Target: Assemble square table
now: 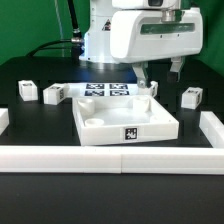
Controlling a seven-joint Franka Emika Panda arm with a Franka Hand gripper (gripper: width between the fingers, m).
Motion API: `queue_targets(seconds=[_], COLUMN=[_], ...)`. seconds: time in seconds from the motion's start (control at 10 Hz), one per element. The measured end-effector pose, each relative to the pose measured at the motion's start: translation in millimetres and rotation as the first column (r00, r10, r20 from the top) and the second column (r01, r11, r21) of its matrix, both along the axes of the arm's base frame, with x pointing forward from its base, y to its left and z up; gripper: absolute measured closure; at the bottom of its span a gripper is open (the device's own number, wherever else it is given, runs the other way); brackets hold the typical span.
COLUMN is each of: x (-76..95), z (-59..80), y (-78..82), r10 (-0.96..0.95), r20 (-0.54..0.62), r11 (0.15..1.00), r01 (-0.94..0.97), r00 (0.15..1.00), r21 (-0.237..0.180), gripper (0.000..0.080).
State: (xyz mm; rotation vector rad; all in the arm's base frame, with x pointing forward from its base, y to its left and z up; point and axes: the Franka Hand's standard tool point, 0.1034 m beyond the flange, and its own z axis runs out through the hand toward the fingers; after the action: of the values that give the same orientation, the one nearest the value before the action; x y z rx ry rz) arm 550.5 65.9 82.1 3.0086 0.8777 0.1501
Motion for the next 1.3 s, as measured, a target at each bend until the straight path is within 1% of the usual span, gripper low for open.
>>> queue_targets(seconds=[0.1,0.2,0.3,0.5,0.6,0.8,0.9,1.0,1.1,1.2,1.3], x=[-1.0,-1.4,1.0,0.4,0.4,0.0,-3.6,-3.4,-5.9,-11.5,-14.5], z=[0.3,0.7,2.5,2.0,1.9,1.9,3.0,5.9,5.6,2.6,1.5], y=[9.1,16.8,17.1,18.2,18.2,14.8,1.9,-9.3,-15.7,-20.5,-25.7], r10=[-0.109,-0.251,-0.314,-0.401,-0.408,-0.341,-0.211,-0.106,0.063,0.171,0.191], r20=[-0.007,-0.026,-0.033,-0.045,-0.046,-0.039,-0.034,-0.024,-0.005,0.002,0.011], r11=[0.994,0.966,0.946,0.912,0.908,0.936,0.975,0.993,0.998,0.985,0.982], r01=[0.109,0.252,0.316,0.403,0.410,0.343,0.213,0.107,-0.063,-0.171,-0.191], r00=[0.994,0.968,0.949,0.915,0.912,0.939,0.977,0.994,0.998,0.985,0.982], r21=[0.024,0.056,0.072,0.081,0.082,0.076,0.057,0.046,0.022,0.007,0.005], gripper=[0.0150,0.0150,0.0150,0.0150,0.0150,0.0150,0.0150,0.0150,0.0150,0.0150,0.0150])
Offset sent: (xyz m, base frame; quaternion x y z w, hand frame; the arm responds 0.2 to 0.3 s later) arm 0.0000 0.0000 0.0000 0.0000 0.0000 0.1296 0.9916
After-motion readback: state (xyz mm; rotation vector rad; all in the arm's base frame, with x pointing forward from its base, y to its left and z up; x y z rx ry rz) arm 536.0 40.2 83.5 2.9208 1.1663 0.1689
